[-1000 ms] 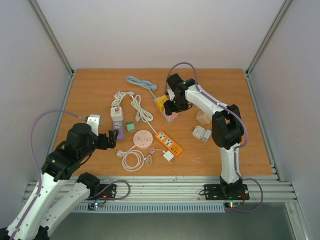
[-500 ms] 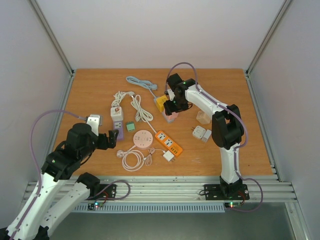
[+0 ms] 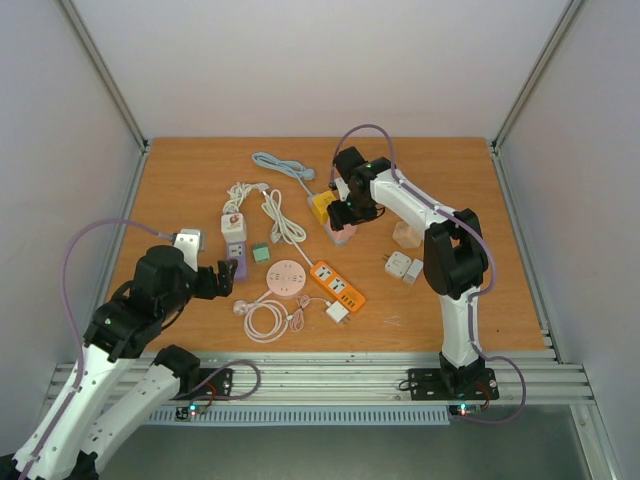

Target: Insert the plug

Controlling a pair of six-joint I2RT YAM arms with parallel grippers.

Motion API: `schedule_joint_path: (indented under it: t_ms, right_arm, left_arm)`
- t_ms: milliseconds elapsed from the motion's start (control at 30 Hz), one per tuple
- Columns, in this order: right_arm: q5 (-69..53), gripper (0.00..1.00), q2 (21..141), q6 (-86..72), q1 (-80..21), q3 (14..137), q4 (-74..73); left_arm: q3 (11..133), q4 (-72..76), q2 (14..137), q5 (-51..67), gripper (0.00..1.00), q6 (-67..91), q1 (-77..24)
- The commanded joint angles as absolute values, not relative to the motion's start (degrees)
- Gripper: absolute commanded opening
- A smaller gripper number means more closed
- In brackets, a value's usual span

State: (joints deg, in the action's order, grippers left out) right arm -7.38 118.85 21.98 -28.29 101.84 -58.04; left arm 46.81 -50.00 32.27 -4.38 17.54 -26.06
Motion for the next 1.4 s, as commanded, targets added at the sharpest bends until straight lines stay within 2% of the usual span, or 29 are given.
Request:
schedule_joint_path:
  t_ms: [0,1067,1367]
  right_arm:
    - [-7.97,0.31,114.69,21.67,-28.12,102.52,-57.5]
    - [-5.99,0.31,121.6,21.96,-28.12,102.63,-57.25]
    - [-5.89,0.31,118.41,20.65,-28.17,102.0,-55.42]
  left_arm:
    - [46.54,-48.34,32.61,-4.57,0.99,17.14,-25.93]
    - [46.5,-48.43,33.26,-4.7,0.99,17.15,-25.93]
    - [46.51,-48.43,33.4,-4.66,0.99,17.16,-25.93]
